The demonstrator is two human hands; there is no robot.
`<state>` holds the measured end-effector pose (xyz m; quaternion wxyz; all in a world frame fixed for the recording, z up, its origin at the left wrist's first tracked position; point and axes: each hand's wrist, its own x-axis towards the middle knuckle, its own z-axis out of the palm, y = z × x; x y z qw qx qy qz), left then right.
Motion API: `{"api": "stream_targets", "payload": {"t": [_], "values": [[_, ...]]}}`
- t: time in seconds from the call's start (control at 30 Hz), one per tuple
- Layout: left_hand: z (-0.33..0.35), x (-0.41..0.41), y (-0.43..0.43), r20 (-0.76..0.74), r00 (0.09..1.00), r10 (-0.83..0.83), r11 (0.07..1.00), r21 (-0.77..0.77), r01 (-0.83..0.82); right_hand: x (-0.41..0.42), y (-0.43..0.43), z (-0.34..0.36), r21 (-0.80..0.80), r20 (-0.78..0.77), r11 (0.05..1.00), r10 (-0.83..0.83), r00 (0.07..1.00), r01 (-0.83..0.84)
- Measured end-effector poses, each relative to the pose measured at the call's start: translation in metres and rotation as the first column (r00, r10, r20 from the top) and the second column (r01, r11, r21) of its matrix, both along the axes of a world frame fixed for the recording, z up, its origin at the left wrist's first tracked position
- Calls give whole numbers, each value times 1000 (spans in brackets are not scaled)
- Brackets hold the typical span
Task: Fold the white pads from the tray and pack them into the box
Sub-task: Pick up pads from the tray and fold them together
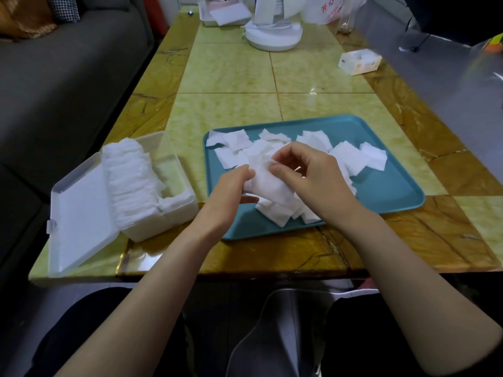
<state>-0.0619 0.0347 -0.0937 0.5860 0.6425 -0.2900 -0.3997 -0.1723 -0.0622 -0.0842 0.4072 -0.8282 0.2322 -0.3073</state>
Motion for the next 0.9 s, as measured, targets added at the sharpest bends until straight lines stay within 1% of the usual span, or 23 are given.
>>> {"api": "stream_targets", "payload": {"t": [0.03, 0.07, 0.1, 0.17, 0.2, 0.23, 0.3, 0.37, 0.43, 0.47, 0.53, 0.57, 0.63, 0.73, 0.8, 0.87, 0.9], "values": [[2, 0, 1, -4, 1000, -4, 1000, 1, 4, 0, 1, -1, -26, 4, 1000, 1, 1000, -1], [2, 0, 3, 34, 999, -19, 1000, 8, 19, 0, 1, -1, -49, 4, 999, 4, 1000, -4], [1, 0, 4, 127, 991, -49, 999, 19, 47, -1, 2, -2, -66, -1, 998, 8, 1000, -8], [-2, -1, 7, 342, 935, -91, 995, 66, 73, -1, 0, -4, -72, -19, 997, 8, 1000, -9], [-3, -2, 8, 421, 904, -79, 995, 92, 44, -1, -1, -4, -72, -32, 997, -2, 999, 0], [-4, -1, 8, 454, 890, -39, 995, 96, -6, -2, -4, -5, -75, -44, 997, -20, 999, 16], [-2, 1, 8, 452, 890, 66, 992, 70, -108, -3, -9, -5, -86, -59, 995, -61, 996, 56], [1, 5, 8, 433, 886, 168, 980, 22, -197, -4, -14, -8, -128, -111, 991, -50, 993, 36], [3, 9, 9, 417, 877, 237, 968, -22, -251, -4, -15, -16, -173, -267, 982, 22, 964, -71], [4, 10, 9, 404, 879, 254, 964, -31, -264, -3, -14, -22, -217, -371, 967, 43, 928, -132], [5, 10, 10, 375, 890, 258, 964, -36, -264, 1, -12, -34, -373, -532, 893, 15, 847, -250], [4, 9, 10, 369, 894, 253, 965, -31, -260, 4, -11, -38, -450, -561, 846, -20, 827, -285], [4, 8, 10, 358, 902, 241, 968, -21, -251, 8, -7, -39, -548, -555, 783, -76, 828, -296], [2, 11, 10, 347, 904, 250, 966, -22, -259, 12, -5, -37, -578, -523, 769, -92, 847, -273], [2, 13, 10, 349, 901, 258, 964, -29, -265, 12, -5, -37, -536, -483, 816, -86, 871, -217], [1, 14, 10, 343, 901, 267, 962, -38, -270, 11, -6, -34, -446, -377, 892, -111, 920, -75], [0, 15, 10, 340, 898, 279, 959, -47, -280, 12, -6, -32, -373, -314, 928, -138, 939, 12]]}}
